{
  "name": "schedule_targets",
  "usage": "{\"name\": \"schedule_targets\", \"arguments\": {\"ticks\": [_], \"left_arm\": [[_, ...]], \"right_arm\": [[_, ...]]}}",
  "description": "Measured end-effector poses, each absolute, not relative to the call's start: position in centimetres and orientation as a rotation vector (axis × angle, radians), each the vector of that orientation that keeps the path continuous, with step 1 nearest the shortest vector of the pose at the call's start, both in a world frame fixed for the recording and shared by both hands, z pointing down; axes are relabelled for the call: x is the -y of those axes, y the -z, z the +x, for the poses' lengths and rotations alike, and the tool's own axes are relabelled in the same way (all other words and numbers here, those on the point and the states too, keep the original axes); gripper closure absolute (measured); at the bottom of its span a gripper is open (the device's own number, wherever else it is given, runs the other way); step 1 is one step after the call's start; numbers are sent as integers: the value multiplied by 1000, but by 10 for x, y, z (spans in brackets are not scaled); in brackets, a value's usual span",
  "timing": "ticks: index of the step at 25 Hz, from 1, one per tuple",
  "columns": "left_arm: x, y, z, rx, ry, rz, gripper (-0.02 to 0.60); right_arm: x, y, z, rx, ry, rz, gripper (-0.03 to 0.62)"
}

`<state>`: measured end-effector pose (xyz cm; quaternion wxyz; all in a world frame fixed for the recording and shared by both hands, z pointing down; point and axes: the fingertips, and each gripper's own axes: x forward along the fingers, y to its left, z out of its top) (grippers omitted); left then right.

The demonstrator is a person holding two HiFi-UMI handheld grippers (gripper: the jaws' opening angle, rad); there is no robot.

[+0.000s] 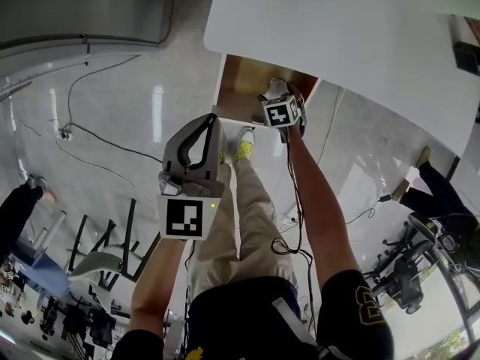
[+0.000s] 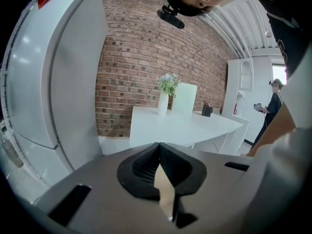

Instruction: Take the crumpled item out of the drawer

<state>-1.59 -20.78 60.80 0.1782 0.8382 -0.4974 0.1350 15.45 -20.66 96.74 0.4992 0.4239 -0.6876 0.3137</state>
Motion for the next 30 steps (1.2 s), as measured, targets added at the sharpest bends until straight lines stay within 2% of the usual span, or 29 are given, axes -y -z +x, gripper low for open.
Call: {"name": "schedule_targets", "arguments": {"ticks": [7, 8, 9, 10, 11, 12, 20, 30], "left_arm": [[204, -606, -11, 1417, -352, 2356, 563], [202, -606, -12, 1415, -358, 2353, 563], [200, -607, -13, 1413, -365, 2354, 563], [199, -608, -14, 1412, -370, 2356, 563], [198, -609, -15, 1410, -375, 2359, 563], [197, -610, -15, 1409, -380, 2361, 563], [191, -594, -11, 1411, -383, 2395, 563], [176, -517, 0, 1356, -444, 2549, 563]], "right_arm": [[187, -990, 167, 1505, -856, 966, 157], [187, -990, 169, 1498, -856, 978, 193], [186, -989, 172, 1493, -862, 996, 381], [187, -988, 176, 1493, -876, 1022, 468], [188, -986, 179, 1499, -894, 1053, 530], [189, -984, 182, 1509, -908, 1082, 557], [191, -927, 184, 1623, -820, 1181, 571], [200, -739, 157, 1894, -699, 1308, 571]]}}
